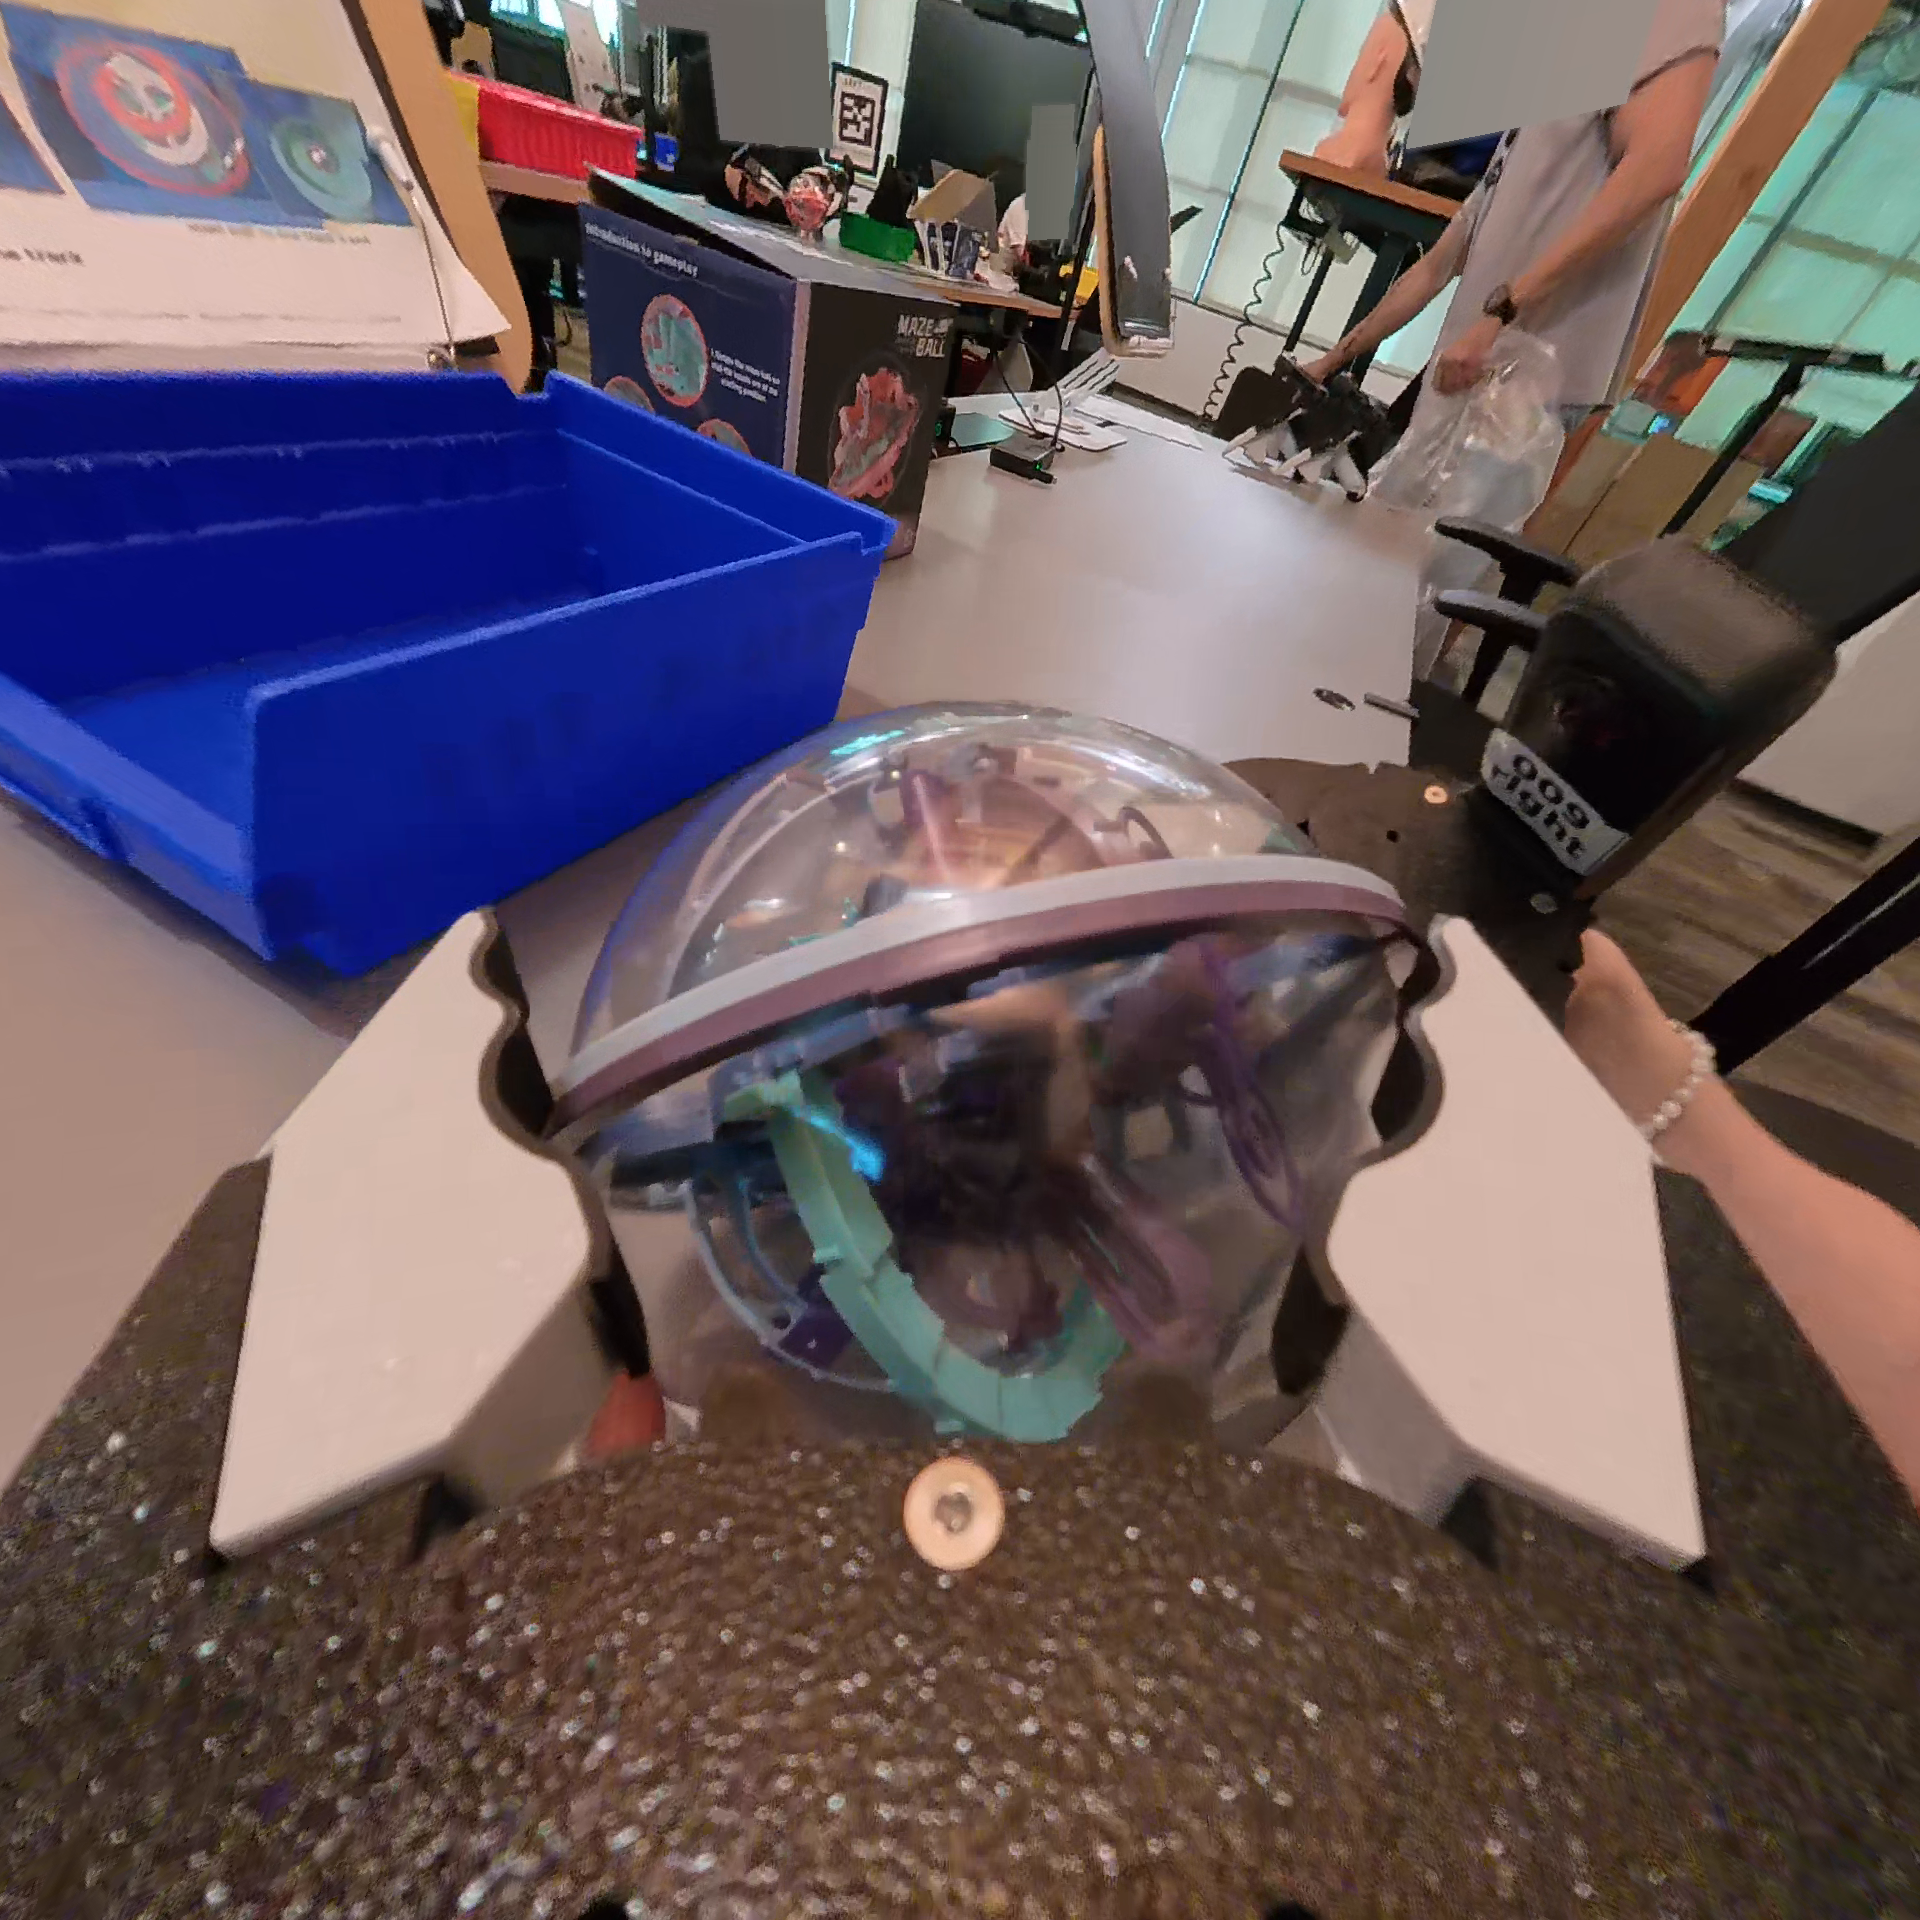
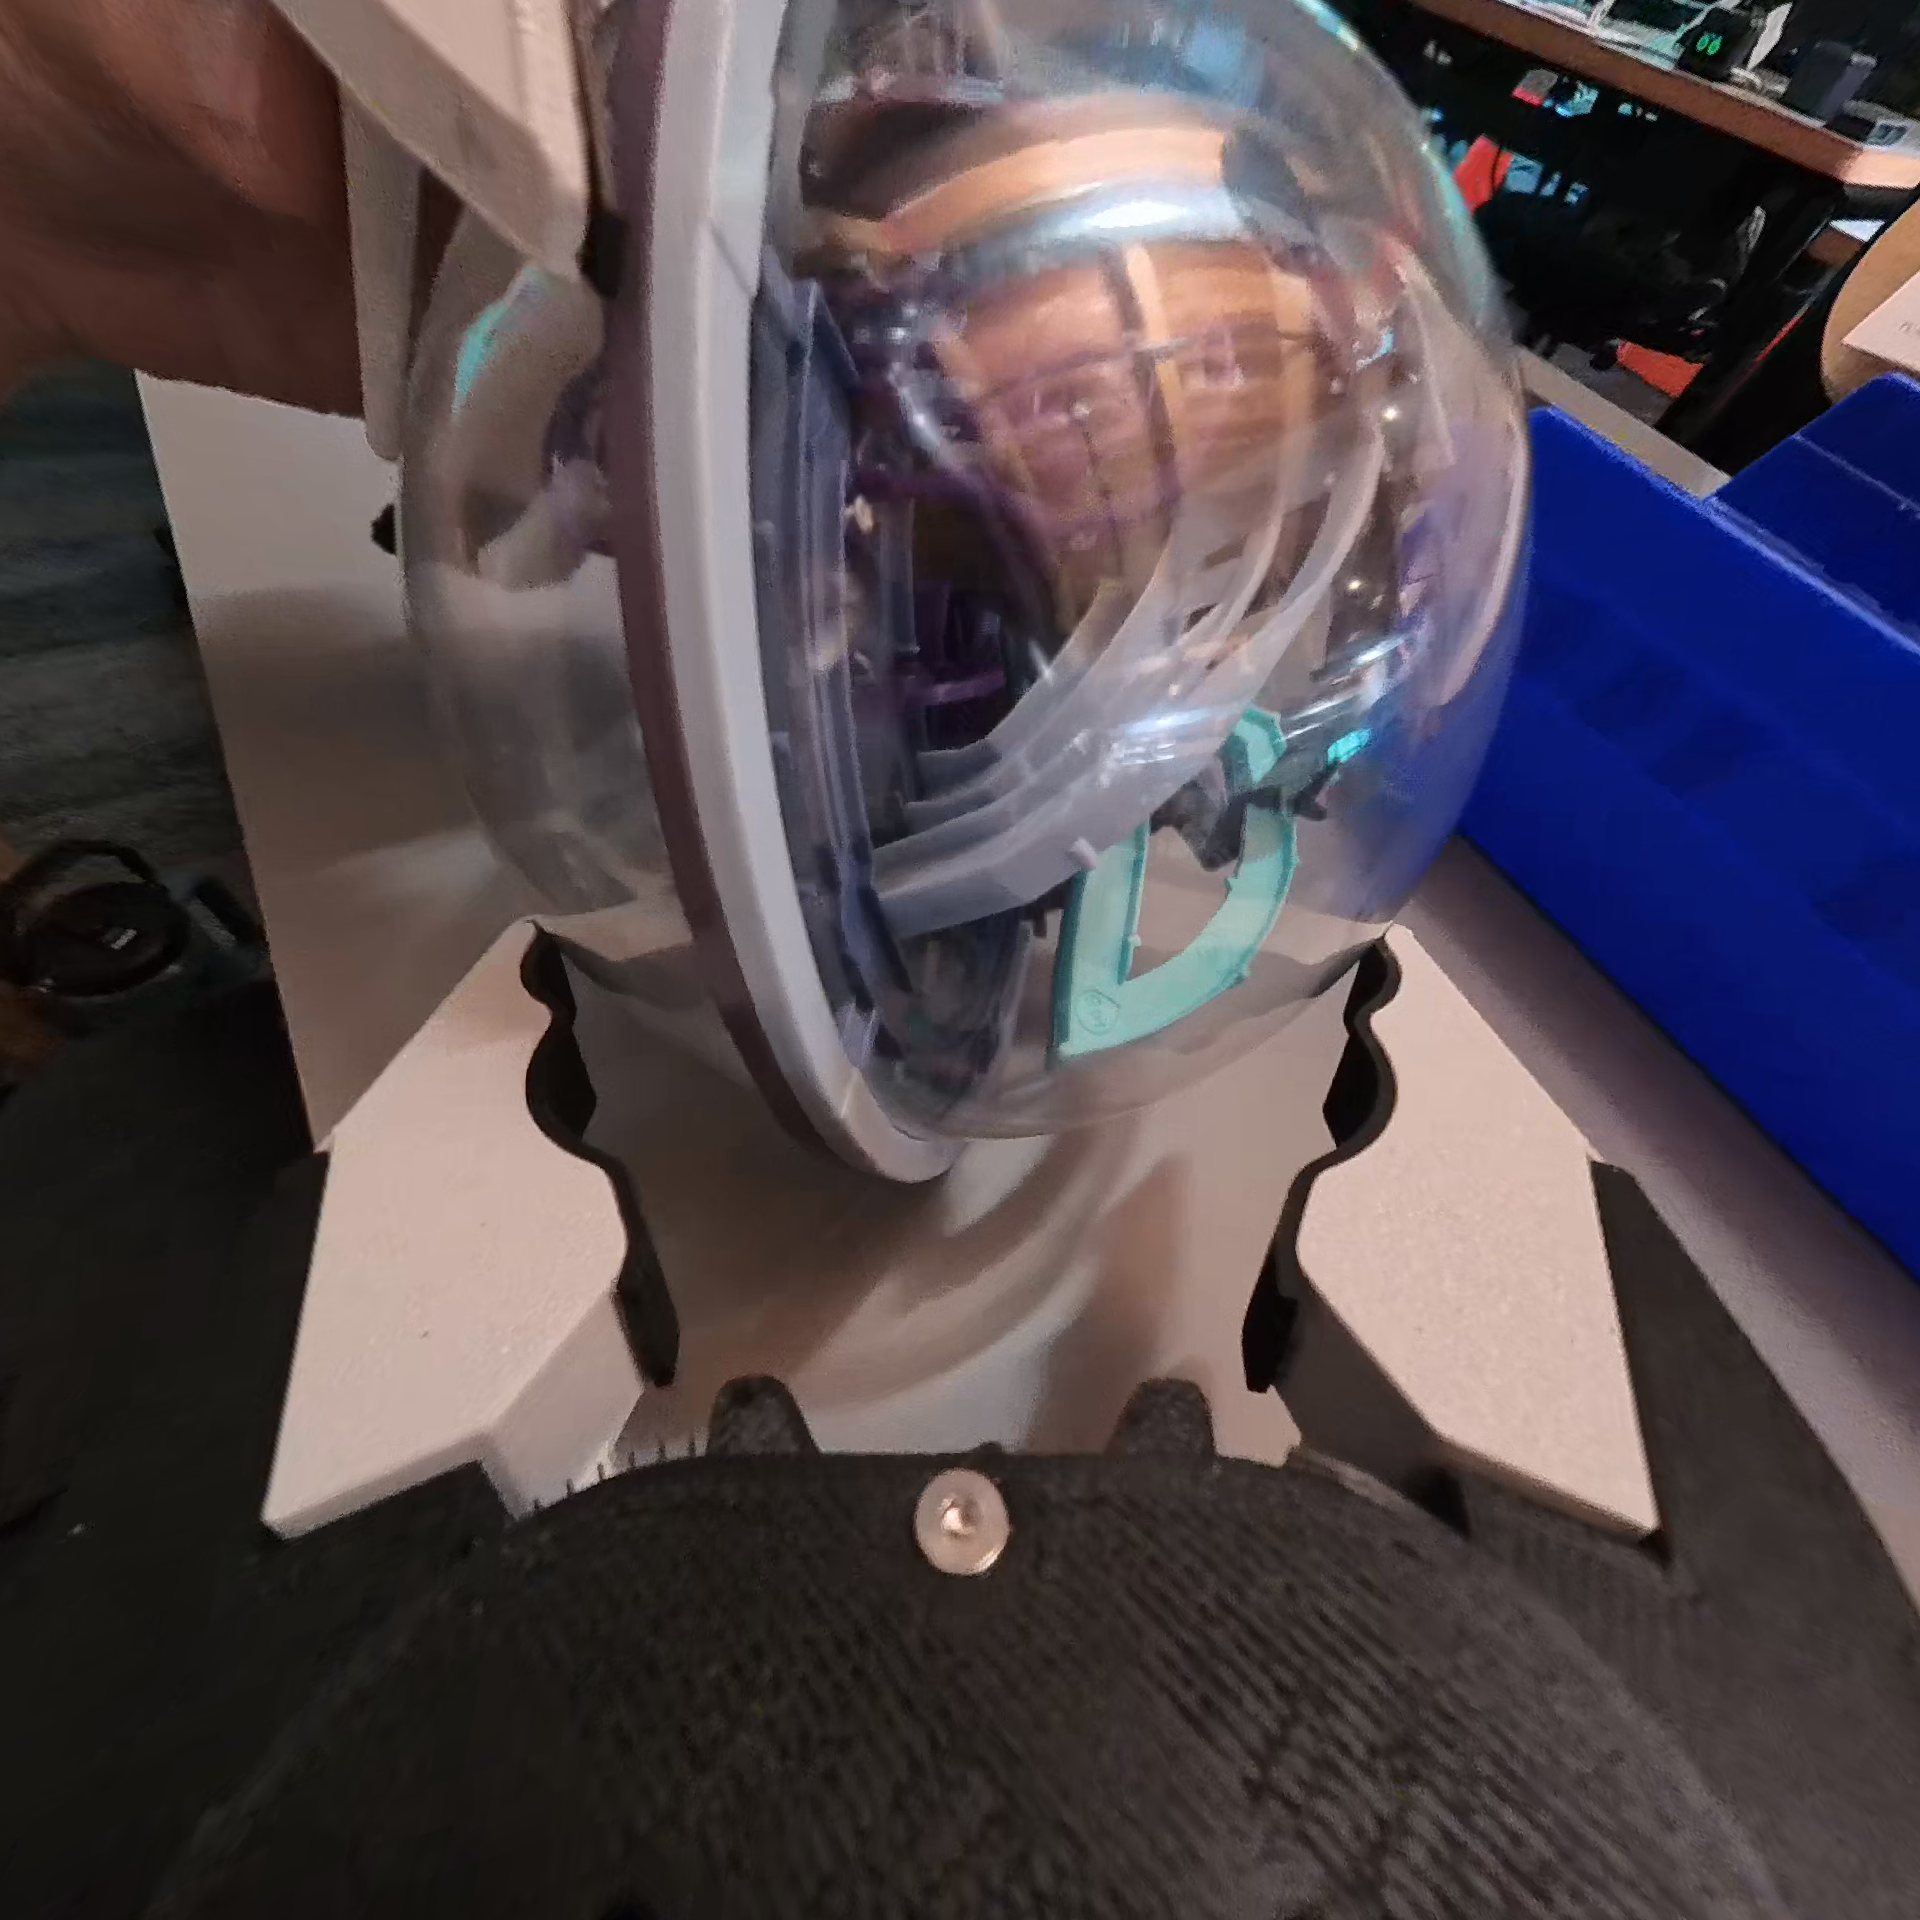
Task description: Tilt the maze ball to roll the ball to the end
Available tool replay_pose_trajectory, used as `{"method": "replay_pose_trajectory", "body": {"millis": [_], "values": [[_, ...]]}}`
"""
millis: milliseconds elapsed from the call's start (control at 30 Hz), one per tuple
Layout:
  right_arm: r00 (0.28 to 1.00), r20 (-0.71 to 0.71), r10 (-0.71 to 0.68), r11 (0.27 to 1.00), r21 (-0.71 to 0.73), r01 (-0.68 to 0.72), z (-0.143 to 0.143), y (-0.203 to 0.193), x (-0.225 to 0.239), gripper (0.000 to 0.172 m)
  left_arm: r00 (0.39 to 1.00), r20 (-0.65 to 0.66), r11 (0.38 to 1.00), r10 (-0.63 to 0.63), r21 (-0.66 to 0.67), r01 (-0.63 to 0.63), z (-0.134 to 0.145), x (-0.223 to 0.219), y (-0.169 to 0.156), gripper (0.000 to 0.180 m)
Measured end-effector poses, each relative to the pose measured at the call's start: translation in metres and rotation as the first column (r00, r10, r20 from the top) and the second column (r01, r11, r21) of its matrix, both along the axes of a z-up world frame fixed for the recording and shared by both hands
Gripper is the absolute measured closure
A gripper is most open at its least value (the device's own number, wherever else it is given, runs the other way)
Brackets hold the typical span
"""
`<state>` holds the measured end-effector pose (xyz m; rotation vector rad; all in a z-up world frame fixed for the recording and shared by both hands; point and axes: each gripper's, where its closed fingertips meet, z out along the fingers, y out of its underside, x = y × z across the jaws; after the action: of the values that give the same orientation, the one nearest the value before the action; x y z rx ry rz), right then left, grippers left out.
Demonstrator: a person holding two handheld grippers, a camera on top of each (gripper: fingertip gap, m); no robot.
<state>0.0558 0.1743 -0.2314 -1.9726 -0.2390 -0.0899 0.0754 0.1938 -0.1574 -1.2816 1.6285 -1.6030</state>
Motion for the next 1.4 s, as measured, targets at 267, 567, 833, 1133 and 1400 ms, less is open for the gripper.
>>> {"method": "replay_pose_trajectory", "body": {"millis": [267,567,833,1133,1400], "values": [[0.998,-0.047,0.028,0.999,0.037,-0.026,0.006,0.001,-0.007,0.027,0.998,-0.064,0.992,-0.016,-0.123,0.008,-0.002,-0.003,0.004,0.023],[0.994,-0.093,0.05,0.998,0.032,-0.047,0.01,0.003,-0.019,0.025,0.993,-0.108,0.976,-0.05,-0.215,0.026,-0.003,-0.009,0.011,0.023],[0.991,-0.127,0.047,0.999,-0.009,-0.049,0.011,0.009,-0.033,0.022,0.988,-0.139,0.961,-0.066,-0.277,0.025,-0.001,-0.016,0.021,0.023],[0.991,-0.107,0.085,0.996,-0.008,-0.087,0.014,0.016,-0.051,0.026,0.99,-0.128,0.907,-0.054,-0.421,-0.005,0.009,-0.025,0.048,0.026],[1.0,-0.001,0.014,0.998,0.063,-0.014,0.013,0.023,-0.031,0.031,0.995,-0.066,0.919,-0.071,-0.392,0.04,0.004,-0.018,0.04,0.025]]}}
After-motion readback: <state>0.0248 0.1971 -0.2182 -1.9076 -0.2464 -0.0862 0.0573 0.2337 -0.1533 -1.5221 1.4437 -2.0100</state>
